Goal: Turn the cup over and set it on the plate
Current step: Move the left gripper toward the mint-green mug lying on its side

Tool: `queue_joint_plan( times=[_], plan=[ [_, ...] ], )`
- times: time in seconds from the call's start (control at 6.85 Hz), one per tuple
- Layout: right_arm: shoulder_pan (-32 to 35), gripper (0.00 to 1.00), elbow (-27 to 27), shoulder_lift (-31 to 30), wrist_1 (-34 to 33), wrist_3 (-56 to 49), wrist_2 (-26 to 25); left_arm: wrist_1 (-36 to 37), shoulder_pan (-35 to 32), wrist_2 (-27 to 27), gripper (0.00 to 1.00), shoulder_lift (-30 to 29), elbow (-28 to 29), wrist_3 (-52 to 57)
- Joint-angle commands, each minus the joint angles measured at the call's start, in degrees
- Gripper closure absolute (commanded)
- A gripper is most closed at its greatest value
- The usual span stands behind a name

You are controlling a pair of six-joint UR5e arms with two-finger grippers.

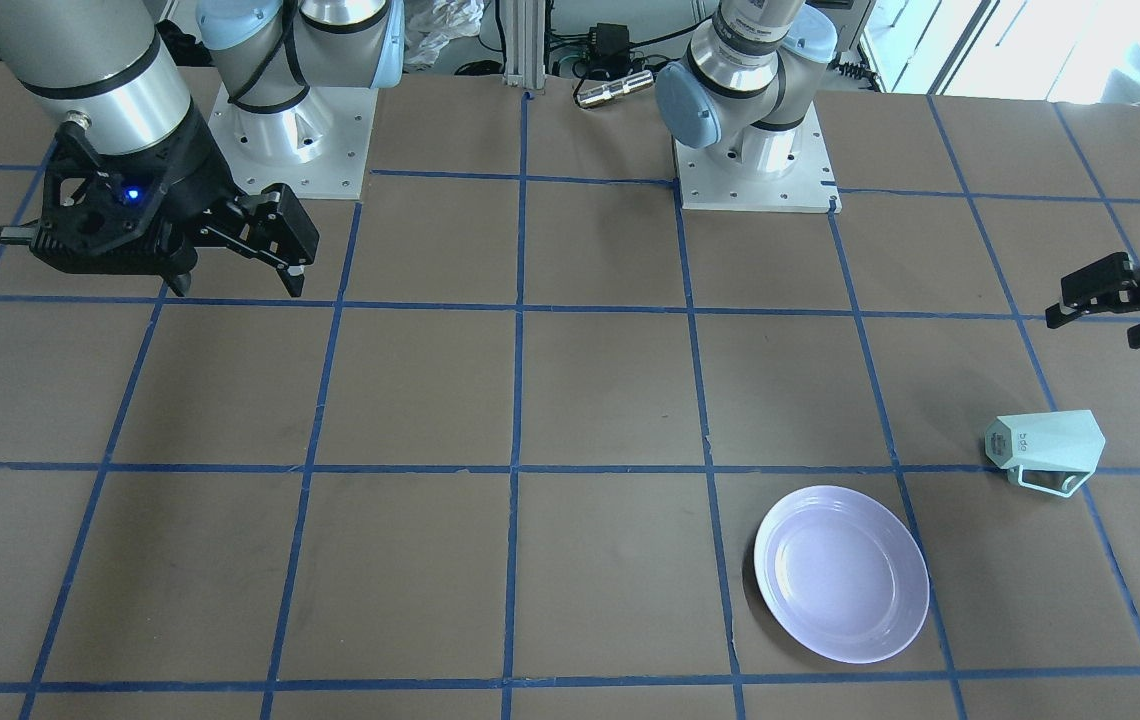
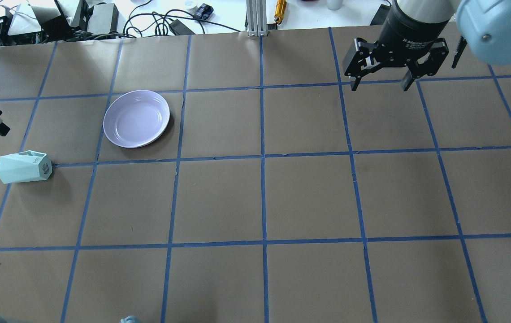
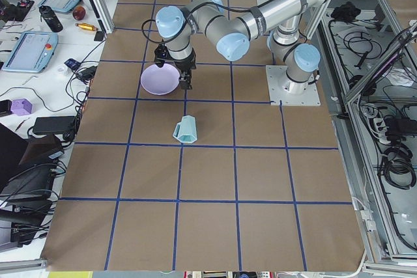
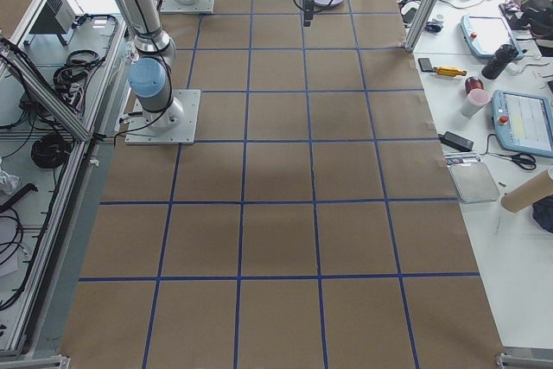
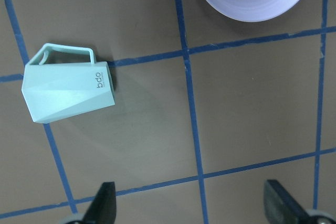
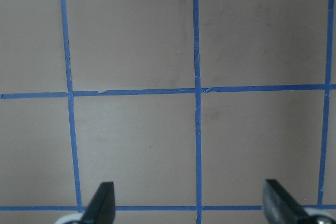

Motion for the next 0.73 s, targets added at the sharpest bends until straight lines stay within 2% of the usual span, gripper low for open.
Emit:
queue_joint_plan(
  times=[0.0,0.15,0.44,0.58],
  plan=[
    [0.0,0.00,0.0,0.0,0.0,0.0,0.0,3.0,3.7,0.1,0.00,-4.2,1.7,4.9],
    [0.0,0.00,0.0,0.0,0.0,0.0,0.0,3.0,4.0,0.1,0.00,-6.7,4.2,6.8],
    [0.0,0.00,0.0,0.0,0.0,0.0,0.0,3.0,8.6,-1.6,0.00,-12.1,6.1,9.5],
    [0.0,0.00,0.0,0.0,0.0,0.0,0.0,2.8,10.2,-4.2,0.00,-14.7,7.3,10.4]
  ],
)
